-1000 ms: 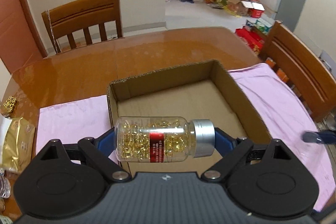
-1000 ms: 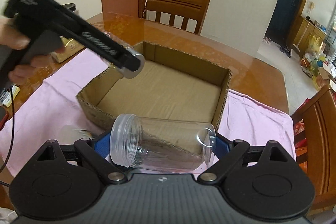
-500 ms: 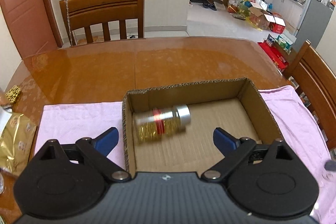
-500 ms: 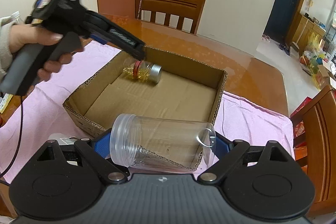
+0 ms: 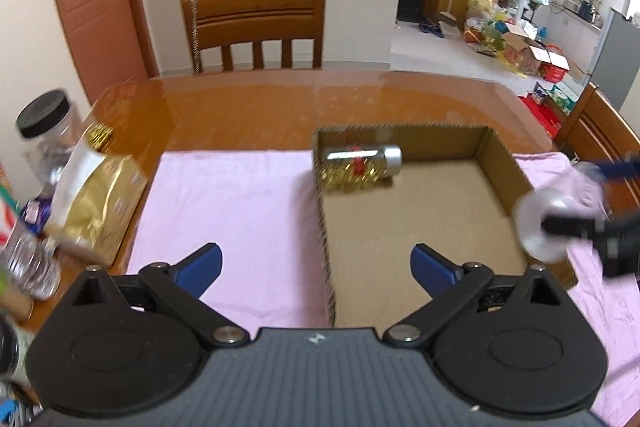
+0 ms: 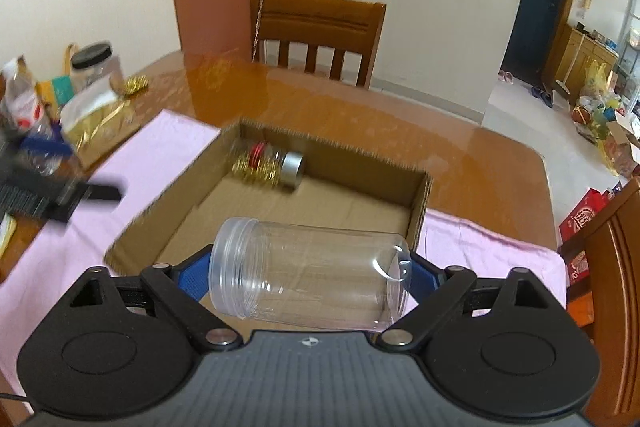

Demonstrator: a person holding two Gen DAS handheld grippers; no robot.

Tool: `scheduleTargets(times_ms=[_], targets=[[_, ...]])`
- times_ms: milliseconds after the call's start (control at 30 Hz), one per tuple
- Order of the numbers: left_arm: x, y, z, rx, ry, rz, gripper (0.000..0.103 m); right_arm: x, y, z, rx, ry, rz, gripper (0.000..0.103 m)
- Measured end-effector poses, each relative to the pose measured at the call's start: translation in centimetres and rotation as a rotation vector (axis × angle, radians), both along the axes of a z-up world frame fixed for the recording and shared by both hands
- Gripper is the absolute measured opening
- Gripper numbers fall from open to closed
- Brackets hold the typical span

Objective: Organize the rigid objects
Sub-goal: 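Lower the clear jar into the box and open the right tool, then grasp the frosted white container with the left tool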

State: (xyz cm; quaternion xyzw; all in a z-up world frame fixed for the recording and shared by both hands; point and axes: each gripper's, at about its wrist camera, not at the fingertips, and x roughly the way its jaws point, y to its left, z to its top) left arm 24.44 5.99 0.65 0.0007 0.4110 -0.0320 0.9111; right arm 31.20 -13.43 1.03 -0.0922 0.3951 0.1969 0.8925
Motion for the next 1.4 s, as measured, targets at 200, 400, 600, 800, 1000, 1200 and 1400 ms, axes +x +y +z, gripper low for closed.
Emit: scheduleTargets(times_ms=[200, 400, 600, 800, 1000, 1200, 1400], targets=[[-2.4, 1.1, -1.0, 0.005, 0.027, 0.033, 0.100, 0.6, 0.3, 0.6, -0.014, -0.033, -0.024, 0.103], [-4.1, 1.1, -2.1, 0.032, 0.038, 0.040, 0.100, -1.3, 0.1, 0.1, -0.008, -0.015, -0.043, 0.103], [-5.4, 0.7, -2.7, 0.033, 0.037, 0.040, 0.100, -3.9, -1.1, -1.6, -0.005, 0.014, -0.122, 0.103], [-6.5, -0.3, -3.6, 0.027, 0.035, 0.029, 0.100, -7.7, -2.8, -4.2, -0.044, 0.037, -0.233, 0.103], [-7.4, -1.2, -4.5, 0.027, 0.057, -0.011, 0.100, -11.8, -4.0, -7.5, -0.071, 0.111, -0.332, 0.103], [-8.7, -1.9, -5.3, 0.027, 0.056, -0.086, 0.101, -15.5, -5.0, -10.8, -0.039, 0.211, -0.465, 0.103], [-9.8, -2.8, -7.0, 0.034, 0.063, -0.167, 0.101, -17.3, -4.7, -13.4, -0.060, 0.220, -0.492, 0.103]])
